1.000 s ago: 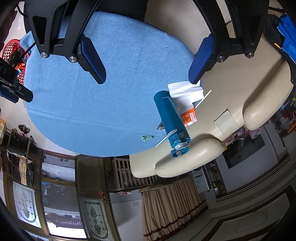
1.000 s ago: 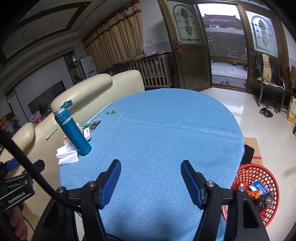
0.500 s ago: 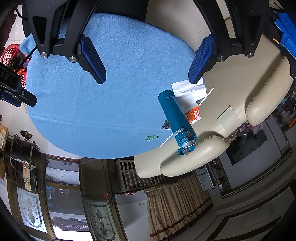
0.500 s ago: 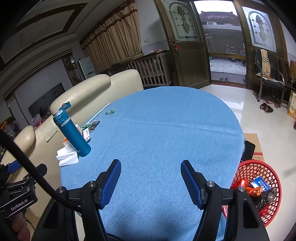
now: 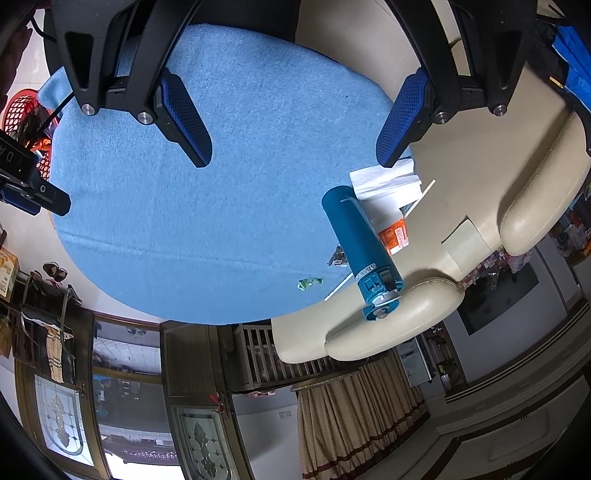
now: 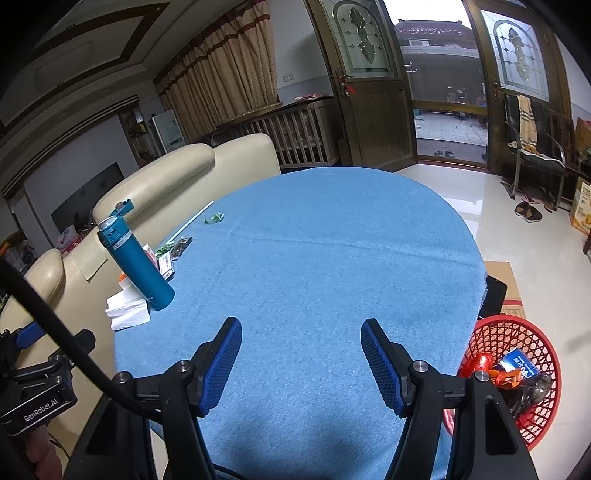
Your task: Collect trash
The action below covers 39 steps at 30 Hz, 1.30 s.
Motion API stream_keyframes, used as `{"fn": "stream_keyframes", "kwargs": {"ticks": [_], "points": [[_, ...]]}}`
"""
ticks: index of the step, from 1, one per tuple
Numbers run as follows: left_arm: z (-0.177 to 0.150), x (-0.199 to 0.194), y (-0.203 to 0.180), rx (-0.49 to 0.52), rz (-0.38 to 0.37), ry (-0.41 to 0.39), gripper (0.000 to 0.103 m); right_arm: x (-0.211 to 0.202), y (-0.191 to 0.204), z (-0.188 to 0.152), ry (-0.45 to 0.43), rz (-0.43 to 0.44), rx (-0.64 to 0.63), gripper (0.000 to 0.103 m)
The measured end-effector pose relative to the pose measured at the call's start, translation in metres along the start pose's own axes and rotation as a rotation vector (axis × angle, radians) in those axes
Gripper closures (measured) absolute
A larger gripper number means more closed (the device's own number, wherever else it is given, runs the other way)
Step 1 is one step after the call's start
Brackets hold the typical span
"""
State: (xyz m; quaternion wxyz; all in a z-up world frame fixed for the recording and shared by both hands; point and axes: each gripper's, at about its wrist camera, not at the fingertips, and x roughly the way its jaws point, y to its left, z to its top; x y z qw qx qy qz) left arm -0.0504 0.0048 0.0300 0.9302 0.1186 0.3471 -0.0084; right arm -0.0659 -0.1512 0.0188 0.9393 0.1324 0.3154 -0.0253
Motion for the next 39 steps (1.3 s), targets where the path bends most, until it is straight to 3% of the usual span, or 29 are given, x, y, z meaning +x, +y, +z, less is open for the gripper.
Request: {"fn": "stream_keyframes", "kwargs": {"ticks": [39], "points": [[-0.006,0.007,-0.011,0.021,0.003,0.034,0.012,0.012,-0.010,-0.006,0.032,-0.011,0.026,0.032]]}}
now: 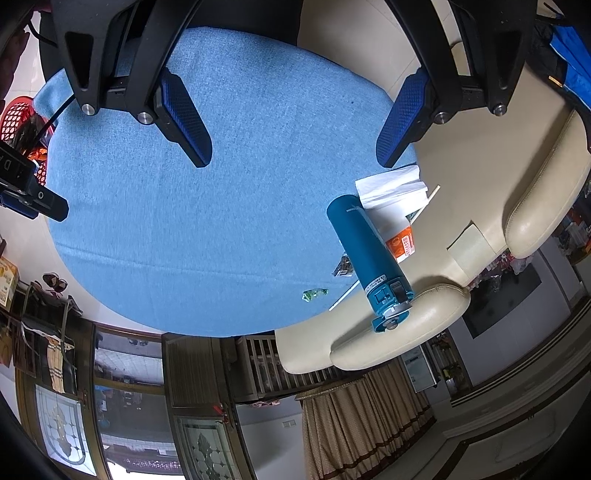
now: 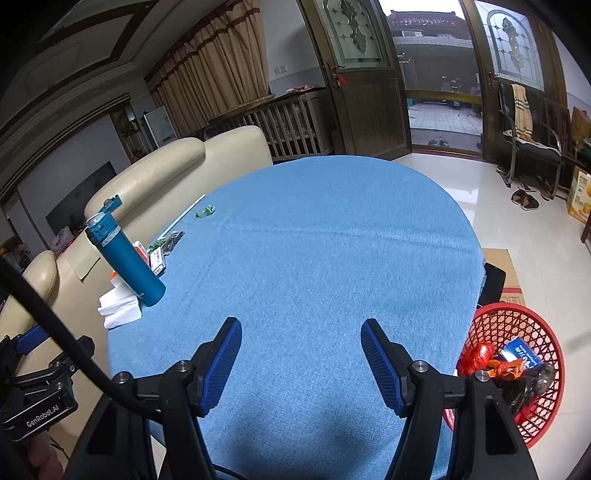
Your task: Collect trash
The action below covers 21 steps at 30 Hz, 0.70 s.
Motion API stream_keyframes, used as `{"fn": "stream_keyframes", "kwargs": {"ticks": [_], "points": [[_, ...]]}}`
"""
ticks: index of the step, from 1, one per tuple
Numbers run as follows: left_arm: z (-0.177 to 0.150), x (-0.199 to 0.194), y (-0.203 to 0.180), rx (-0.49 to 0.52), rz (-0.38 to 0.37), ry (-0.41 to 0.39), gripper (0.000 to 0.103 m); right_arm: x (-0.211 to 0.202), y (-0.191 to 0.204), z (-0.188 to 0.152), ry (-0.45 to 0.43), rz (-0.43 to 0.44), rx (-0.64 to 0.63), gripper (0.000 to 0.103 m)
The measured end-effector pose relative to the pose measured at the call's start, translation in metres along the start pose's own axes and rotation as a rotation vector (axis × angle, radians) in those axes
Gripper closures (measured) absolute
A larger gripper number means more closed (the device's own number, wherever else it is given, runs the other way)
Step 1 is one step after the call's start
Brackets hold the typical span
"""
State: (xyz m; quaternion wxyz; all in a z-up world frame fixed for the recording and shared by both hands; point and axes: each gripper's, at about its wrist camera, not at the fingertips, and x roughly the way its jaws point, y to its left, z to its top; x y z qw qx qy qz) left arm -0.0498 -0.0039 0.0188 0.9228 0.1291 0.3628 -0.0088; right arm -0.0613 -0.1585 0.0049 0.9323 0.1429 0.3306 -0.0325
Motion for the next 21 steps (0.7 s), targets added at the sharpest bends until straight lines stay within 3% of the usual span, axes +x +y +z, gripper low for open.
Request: {"fn": "stream_keyframes", "kwargs": {"ticks": [21], "points": [[0.0009,0.0078,-0.0051,0.008,-0.008,0.016,0.012,0.0056,-0.0041,-0.0003,0.010,-0.008,0.007,0.032]]}}
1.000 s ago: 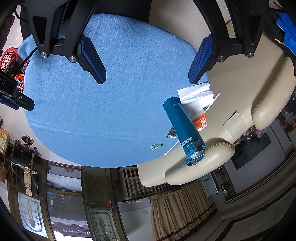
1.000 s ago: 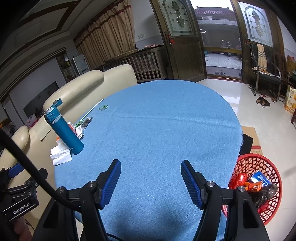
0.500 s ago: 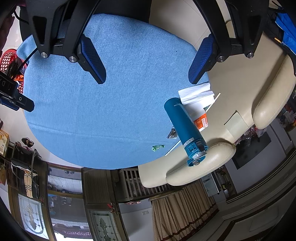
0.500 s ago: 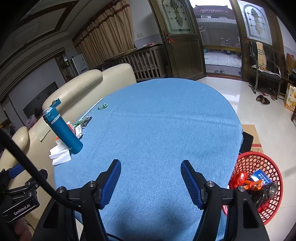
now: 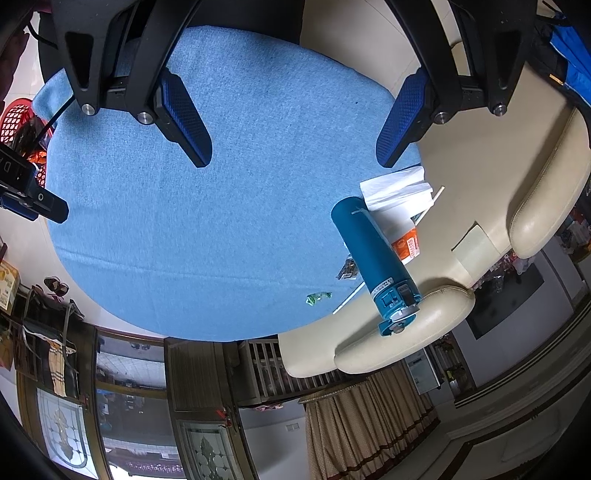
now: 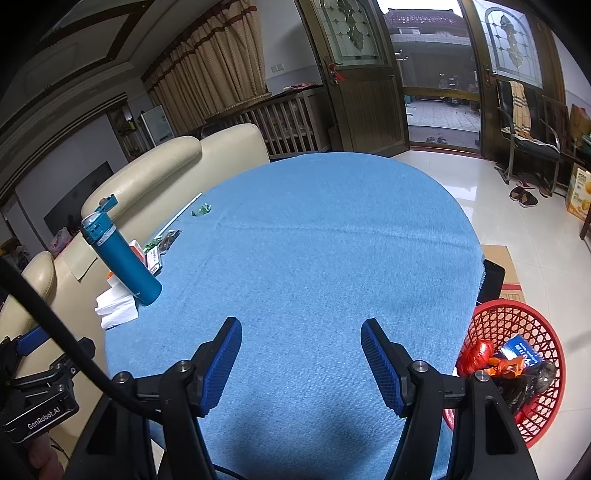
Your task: Collect trash
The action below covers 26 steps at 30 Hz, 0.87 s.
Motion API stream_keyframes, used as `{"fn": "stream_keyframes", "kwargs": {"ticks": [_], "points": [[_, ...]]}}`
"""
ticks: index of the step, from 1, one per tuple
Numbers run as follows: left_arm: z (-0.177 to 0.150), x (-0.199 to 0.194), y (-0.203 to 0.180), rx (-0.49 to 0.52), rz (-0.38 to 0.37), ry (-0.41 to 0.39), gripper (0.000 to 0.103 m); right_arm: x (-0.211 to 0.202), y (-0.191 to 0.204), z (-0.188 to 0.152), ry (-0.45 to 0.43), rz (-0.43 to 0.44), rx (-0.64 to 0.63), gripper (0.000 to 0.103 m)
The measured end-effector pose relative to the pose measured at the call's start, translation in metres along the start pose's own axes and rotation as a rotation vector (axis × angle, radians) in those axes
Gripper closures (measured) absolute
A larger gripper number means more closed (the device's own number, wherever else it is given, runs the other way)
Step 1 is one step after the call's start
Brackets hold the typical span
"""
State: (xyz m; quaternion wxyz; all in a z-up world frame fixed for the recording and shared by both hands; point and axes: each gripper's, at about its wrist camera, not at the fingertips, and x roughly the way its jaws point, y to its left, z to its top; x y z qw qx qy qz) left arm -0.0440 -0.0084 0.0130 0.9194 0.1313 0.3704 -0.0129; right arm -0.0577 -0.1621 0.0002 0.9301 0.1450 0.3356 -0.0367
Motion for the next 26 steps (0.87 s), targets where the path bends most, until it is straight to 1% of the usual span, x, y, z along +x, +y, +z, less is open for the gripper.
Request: {"fn": "stream_keyframes", "kwargs": {"ticks": [7,16,23,26], "points": [[0.005,0.009,0.000,-0.006,-0.006,0.006,0.012,0.009,-0.001,0.002,0.011,-0.014,-0.003,0.032],[0.012,0.031,-0.001,-0.024,-0.014,0.030,0.012,0.020,0.001,0.013,-0.001,-0.045,-0.032,0.032],[0.015,0.058,-0.002,-0.032,-0.024,0.068,0.012,0.043,0.000,0.020,0.019,-0.075,-0.053,0.032],[0.017,0.078,-0.003,-0.039,-0.042,0.099,0.012,0.059,-0.002,0.021,0.035,-0.084,-0.061,0.032]]}}
